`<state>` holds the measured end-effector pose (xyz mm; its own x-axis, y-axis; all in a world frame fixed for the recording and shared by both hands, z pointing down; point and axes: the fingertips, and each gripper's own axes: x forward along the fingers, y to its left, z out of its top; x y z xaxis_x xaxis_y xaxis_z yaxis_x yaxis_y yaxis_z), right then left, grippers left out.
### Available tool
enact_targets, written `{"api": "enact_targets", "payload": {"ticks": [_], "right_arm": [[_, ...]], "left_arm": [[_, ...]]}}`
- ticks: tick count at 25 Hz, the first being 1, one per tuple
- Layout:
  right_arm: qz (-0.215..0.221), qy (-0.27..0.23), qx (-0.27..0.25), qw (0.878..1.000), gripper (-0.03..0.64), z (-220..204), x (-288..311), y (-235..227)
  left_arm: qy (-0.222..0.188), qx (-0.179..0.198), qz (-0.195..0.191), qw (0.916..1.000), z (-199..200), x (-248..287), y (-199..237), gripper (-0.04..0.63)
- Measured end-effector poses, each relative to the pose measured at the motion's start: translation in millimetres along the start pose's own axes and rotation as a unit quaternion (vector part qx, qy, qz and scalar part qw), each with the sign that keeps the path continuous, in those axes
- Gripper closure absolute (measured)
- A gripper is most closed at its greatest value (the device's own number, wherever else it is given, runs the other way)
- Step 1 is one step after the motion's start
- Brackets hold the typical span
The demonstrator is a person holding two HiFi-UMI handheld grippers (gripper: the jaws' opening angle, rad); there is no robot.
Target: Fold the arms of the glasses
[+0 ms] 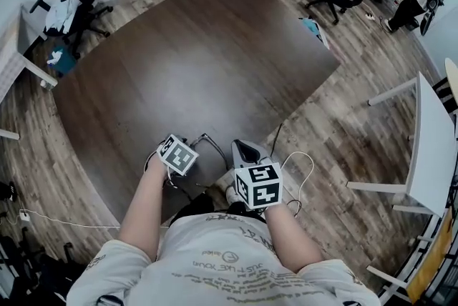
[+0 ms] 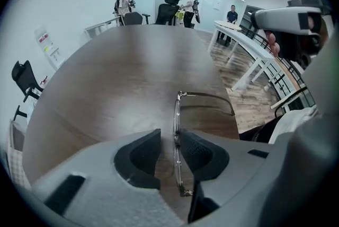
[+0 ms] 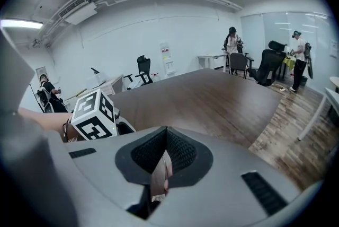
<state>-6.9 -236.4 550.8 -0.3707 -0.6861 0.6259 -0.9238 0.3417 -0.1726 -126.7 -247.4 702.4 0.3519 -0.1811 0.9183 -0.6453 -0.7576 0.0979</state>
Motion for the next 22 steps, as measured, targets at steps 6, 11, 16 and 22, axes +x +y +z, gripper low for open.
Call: {"api": "enact_targets", "payload": {"ticks": [6,11,16,22], "right_arm": [[0.002,0.005,-0.006,1.0,0.604,-2,-2,-3],[0.007,0.006,-0.022,1.0,0.604,-5,-3,0],[0.012,0.005,-0.027,1.0,0.604,-4,-8,-1],[0.036,-0.008,-0.037,0.999,0.604,7,-11,3]], "left_arm": [[-0.004,0.001,-0.001,1.0,13,1,-1,0.536],[-0.003,-0.007,-0.006,1.0,11,4,-3,0.552],[-0.026,-0.01,0.026,0.9993,18,-12,5,0.555],[-0.077,-0.024,0.02,0.9965,29,-26,-4,0.558]]}}
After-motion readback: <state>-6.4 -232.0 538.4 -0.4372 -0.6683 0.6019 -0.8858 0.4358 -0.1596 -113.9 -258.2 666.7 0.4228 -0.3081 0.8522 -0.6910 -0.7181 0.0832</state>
